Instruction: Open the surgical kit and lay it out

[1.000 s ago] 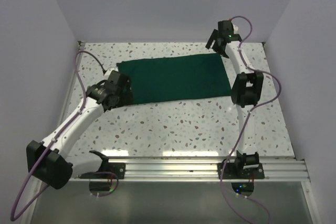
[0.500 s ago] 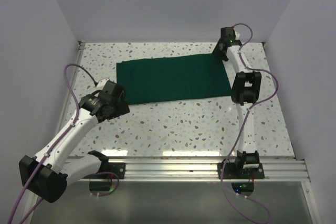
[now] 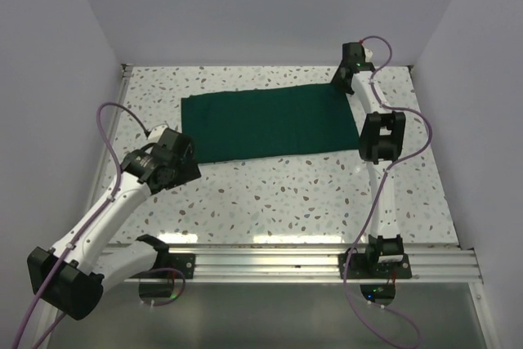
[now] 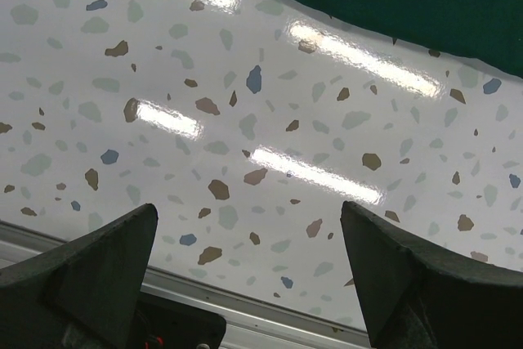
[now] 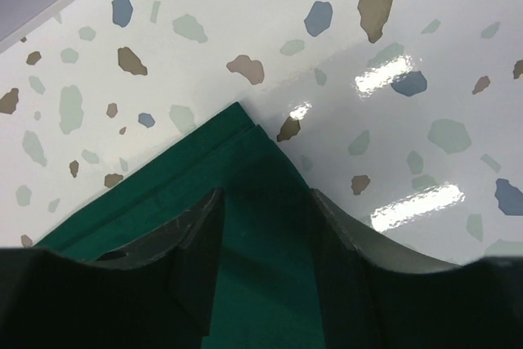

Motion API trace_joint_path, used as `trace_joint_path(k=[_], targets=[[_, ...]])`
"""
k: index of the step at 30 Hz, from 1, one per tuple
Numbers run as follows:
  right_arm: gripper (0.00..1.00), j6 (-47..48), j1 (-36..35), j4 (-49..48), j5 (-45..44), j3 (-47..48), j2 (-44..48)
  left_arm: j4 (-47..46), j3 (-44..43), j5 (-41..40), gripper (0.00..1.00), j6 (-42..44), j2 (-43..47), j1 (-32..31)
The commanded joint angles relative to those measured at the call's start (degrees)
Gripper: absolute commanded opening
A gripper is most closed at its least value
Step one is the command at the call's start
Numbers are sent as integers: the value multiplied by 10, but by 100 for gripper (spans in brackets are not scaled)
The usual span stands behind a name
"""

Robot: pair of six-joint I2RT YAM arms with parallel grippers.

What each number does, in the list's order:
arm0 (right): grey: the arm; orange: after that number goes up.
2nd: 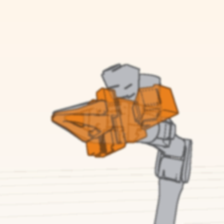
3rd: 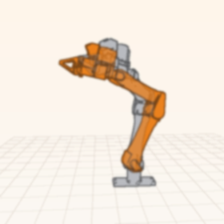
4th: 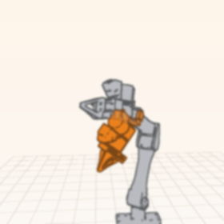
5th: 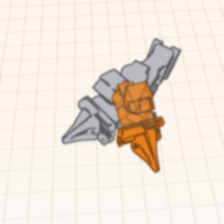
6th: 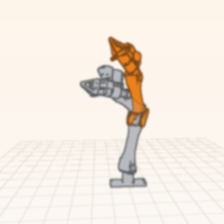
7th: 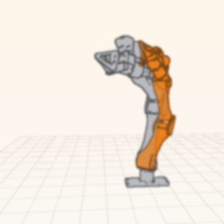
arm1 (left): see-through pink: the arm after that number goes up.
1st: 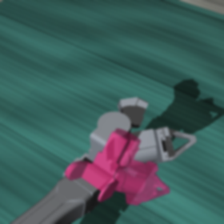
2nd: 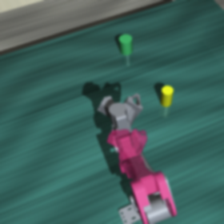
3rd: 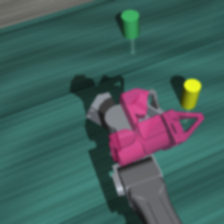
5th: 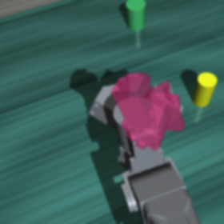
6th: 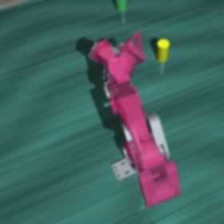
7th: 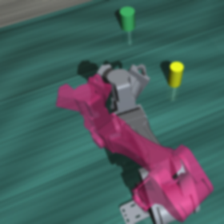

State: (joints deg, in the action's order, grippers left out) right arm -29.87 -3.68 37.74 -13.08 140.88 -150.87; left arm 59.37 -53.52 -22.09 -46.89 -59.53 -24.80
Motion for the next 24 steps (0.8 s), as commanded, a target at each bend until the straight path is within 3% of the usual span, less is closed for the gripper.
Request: trace_joint_path(k=[1, 2, 4, 8, 15, 16, 22, 24], targets=[[50, 22, 2, -5, -32, 3, 1, 20, 4, -7, 98, 3, 20, -1], [64, 24, 2, -5, -34, 3, 3, 21, 7, -9, 98, 4, 23, -1], [75, 24, 2, -4, -41, 4, 6, 23, 10, -9, 98, 8, 27, -1], [78, 18, 1, -17, -33, -10, 9, 23, 17, -9, 98, 12, 30, -1], [55, 11, -4, -14, -25, -16, -2, 18, 17, -5, 98, 19, 27, -1], [47, 11, -4, -14, -26, -14, -4, 17, 19, -5, 98, 19, 27, -1], [24, 11, -6, -9, -36, -13, -4, 14, 19, -3, 98, 22, 29, -1], [10, 14, -6, -8, -41, -11, -1, 14, 21, -3, 98, 23, 29, -1]])
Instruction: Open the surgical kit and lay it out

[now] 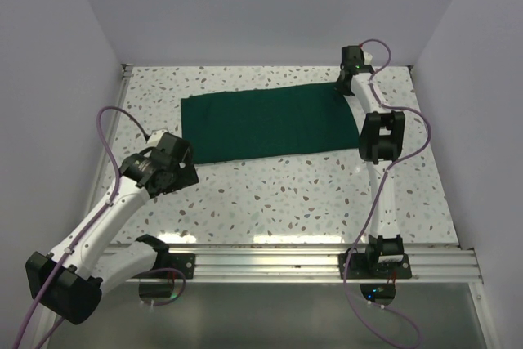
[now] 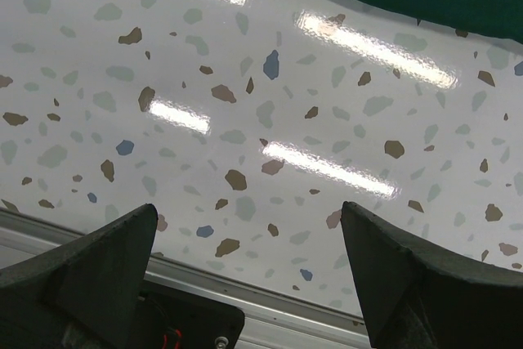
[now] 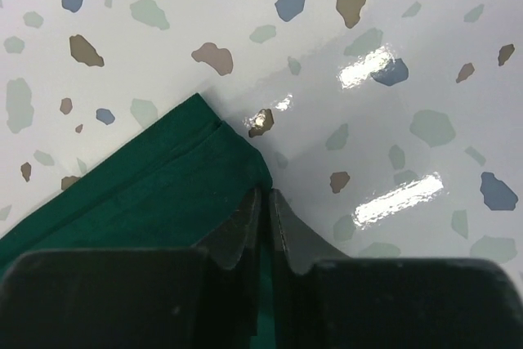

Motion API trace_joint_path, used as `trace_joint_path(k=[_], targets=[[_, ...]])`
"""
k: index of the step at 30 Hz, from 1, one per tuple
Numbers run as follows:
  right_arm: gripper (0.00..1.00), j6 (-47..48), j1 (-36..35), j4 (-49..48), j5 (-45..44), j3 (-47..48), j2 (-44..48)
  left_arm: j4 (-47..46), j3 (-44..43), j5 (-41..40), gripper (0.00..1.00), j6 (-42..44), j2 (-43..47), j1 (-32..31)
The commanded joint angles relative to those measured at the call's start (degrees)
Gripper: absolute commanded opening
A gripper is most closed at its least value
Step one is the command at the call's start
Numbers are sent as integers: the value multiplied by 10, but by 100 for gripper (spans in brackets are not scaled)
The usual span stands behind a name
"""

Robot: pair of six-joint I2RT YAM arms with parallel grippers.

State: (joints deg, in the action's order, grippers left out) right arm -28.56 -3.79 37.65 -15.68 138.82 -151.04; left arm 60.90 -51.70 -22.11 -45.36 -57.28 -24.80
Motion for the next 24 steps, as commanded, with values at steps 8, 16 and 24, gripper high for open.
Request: trace_joint_path(k=[8, 16, 24], targets=[[0, 10, -7, 0, -22, 20, 21, -7, 0, -1, 99, 16, 4, -1], [0, 32, -25, 13, -30, -16, 113, -10, -39, -9, 100, 36, 0, -1], [0, 48, -67, 63, -17, -65, 190, -31, -73, -4, 100, 61, -14, -1]])
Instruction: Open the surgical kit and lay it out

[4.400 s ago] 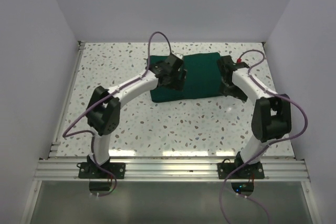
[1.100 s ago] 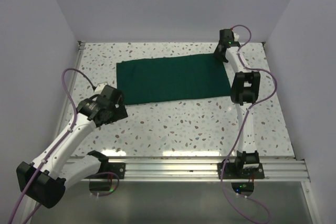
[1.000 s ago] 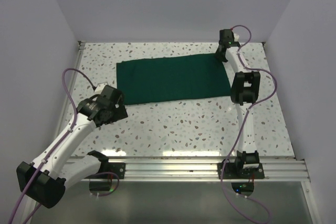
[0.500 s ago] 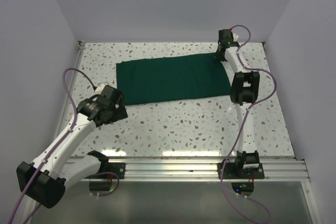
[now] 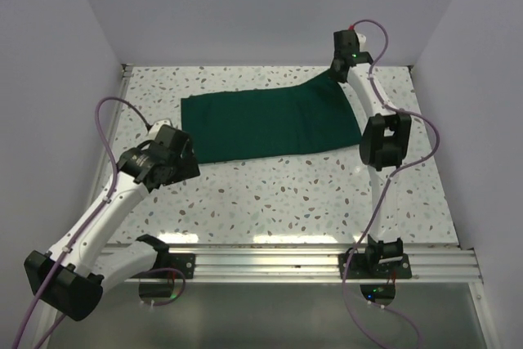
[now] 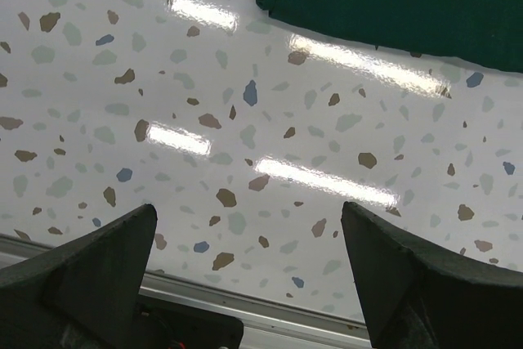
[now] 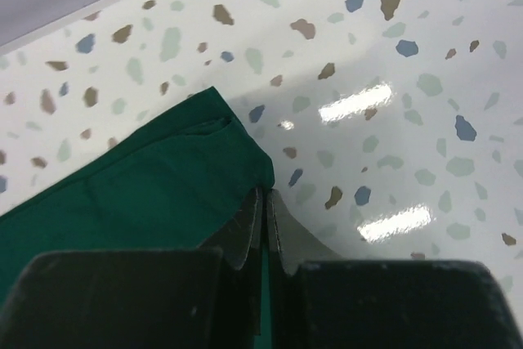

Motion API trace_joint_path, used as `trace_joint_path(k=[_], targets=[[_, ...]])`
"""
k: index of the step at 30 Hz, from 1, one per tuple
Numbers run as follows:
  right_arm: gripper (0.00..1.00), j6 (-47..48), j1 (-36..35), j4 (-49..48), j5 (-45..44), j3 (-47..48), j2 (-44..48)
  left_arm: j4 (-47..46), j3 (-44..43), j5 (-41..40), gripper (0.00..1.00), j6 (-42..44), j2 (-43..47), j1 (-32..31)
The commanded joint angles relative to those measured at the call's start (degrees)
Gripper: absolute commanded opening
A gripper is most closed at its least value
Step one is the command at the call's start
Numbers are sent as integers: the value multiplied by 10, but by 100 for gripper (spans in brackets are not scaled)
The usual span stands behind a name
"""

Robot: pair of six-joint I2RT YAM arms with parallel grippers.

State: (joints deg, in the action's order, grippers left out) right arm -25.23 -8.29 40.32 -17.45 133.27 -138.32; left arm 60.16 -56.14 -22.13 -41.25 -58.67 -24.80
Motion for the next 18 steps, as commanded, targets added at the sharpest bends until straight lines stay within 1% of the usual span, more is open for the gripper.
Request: trace_joint_path(k=[1, 3, 6, 7, 8, 9, 10, 11, 12, 13, 14, 15, 16, 18], targets=[[0, 15, -28, 43, 7, -14, 68, -27, -34, -3, 100, 22, 0, -1], [0, 14, -47, 71, 14, -34, 85, -36, -37, -1, 100, 30, 0, -1], [0, 4, -79, 81, 39, -114, 138, -50, -47, 3, 100, 41, -6, -1], [0, -2, -88, 77, 51, -183, 162, -56, -50, 5, 100, 43, -9, -1], [0, -9, -108, 69, 60, -223, 186, -68, -52, 9, 100, 50, -17, -1], [0, -12, -119, 50, 66, -264, 242, -75, -56, 12, 100, 54, -21, -1], [0, -17, -129, 43, 77, -343, 270, -82, -58, 15, 100, 57, -27, 0], [0, -26, -147, 36, 82, -380, 297, -96, -61, 19, 100, 64, -39, 0], [0, -31, -156, 35, 87, -416, 355, -102, -64, 22, 100, 68, -46, 0], [0, -35, -163, 35, 89, -481, 383, -108, -71, 24, 100, 71, -54, 0], [0, -46, -174, 38, 93, -514, 416, -121, -76, 28, 100, 78, -68, 0], [0, -47, -177, 43, 97, -544, 472, -128, -84, 30, 100, 81, -75, 0], [0, -51, -182, 51, 97, -597, 507, -134, -86, 31, 100, 85, -81, 0], [0, -60, -188, 69, 100, -648, 566, -156, -91, 35, 100, 93, -99, 0]])
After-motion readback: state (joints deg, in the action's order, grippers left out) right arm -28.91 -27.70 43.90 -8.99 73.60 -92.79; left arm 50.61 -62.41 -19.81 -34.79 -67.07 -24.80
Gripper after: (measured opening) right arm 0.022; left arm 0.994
